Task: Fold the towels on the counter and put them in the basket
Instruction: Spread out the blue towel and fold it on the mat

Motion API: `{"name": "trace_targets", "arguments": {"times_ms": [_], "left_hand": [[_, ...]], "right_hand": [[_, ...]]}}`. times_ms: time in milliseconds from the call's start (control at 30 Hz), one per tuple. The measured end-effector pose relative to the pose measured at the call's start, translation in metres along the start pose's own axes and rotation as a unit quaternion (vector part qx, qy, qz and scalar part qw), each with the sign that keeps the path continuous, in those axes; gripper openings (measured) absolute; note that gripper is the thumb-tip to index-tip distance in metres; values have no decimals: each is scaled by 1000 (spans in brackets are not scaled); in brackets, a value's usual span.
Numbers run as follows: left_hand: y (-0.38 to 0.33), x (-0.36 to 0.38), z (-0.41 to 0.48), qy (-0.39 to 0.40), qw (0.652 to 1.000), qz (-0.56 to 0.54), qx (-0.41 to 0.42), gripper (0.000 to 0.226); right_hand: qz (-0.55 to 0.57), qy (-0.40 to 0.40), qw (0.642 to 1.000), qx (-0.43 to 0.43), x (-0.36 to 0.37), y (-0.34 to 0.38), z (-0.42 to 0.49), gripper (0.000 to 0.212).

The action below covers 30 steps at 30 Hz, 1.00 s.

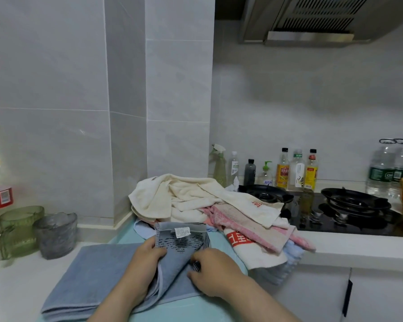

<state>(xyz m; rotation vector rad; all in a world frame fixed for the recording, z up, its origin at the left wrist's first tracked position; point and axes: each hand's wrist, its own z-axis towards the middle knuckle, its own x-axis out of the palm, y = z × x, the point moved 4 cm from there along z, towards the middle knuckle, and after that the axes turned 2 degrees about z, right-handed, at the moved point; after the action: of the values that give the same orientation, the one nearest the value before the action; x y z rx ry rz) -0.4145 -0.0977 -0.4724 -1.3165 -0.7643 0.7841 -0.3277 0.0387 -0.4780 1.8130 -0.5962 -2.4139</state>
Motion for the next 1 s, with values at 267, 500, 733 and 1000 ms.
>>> {"name": "trace_targets", "arguments": {"times_ms": [267,500,733,1000], "left_hand": [[-2,5,-2,39,994,92,46,39],[-5,64,-14,149,865,443,184,24],[5,88,-20,127,734,618,252,41],[15,93,-29,145,692,665,239,61]], "right_hand": [[319,-55,915,240,-20,-49,-36,13],[541,20,773,331,-7,-70,-63,29],[604,28,711,358,-7,-73,-70,29],[560,68,726,393,-5,-70,-63,25]]}}
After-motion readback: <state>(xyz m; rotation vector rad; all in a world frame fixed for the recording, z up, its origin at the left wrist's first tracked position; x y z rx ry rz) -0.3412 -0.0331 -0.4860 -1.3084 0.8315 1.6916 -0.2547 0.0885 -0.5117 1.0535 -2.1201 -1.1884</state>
